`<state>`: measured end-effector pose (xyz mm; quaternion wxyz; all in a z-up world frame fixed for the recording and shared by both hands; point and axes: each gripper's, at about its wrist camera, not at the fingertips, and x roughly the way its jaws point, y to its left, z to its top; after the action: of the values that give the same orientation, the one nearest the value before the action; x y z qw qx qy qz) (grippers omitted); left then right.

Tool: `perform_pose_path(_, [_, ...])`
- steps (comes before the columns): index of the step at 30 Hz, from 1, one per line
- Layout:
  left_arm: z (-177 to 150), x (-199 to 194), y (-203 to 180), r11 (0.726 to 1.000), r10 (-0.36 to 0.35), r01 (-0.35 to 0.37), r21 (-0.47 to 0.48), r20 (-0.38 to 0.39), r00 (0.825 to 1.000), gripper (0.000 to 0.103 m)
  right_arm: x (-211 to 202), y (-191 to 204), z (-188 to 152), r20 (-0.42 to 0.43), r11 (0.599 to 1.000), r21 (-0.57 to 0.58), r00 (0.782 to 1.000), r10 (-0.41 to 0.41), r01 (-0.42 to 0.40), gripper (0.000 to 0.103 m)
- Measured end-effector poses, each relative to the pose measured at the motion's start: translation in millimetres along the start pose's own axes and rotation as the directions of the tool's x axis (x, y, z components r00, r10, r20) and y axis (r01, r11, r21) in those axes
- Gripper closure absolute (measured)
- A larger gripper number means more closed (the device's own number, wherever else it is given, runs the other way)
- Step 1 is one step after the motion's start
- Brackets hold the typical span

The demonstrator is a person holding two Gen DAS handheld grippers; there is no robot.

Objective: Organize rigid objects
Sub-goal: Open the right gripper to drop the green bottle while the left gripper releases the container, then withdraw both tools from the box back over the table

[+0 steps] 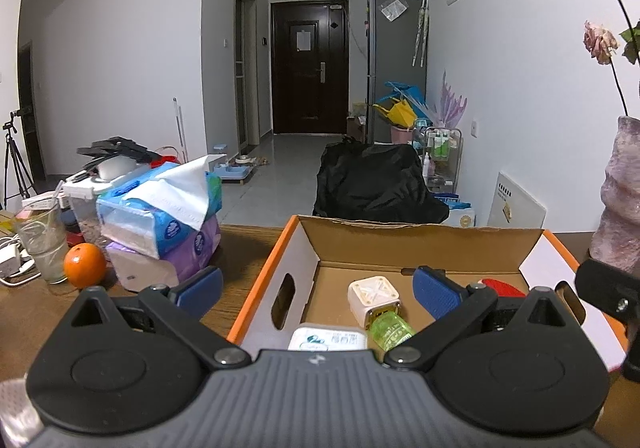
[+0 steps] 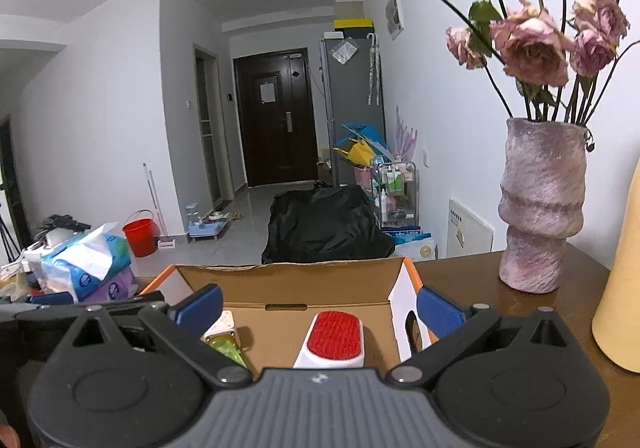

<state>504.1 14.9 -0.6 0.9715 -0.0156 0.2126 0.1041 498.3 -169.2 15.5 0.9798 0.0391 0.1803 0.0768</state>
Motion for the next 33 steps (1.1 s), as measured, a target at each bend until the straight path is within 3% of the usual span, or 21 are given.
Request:
perform_pose_path(7, [-13,-25,5,1.0,0.0,0.0,0.014,0.004,1.0,0.0,-30,0,-8,0.019,0.999,-0.036,1.0,0.013,-0.012,0.0])
perform_pose_path(33, [-67,-109,6,0.996,-0.058,0.061,0.06,-0.05,0.997,0.0,-106,-18,-56,-0.043,0.996,-0.084,0.999,0.0,-0.003,0.0])
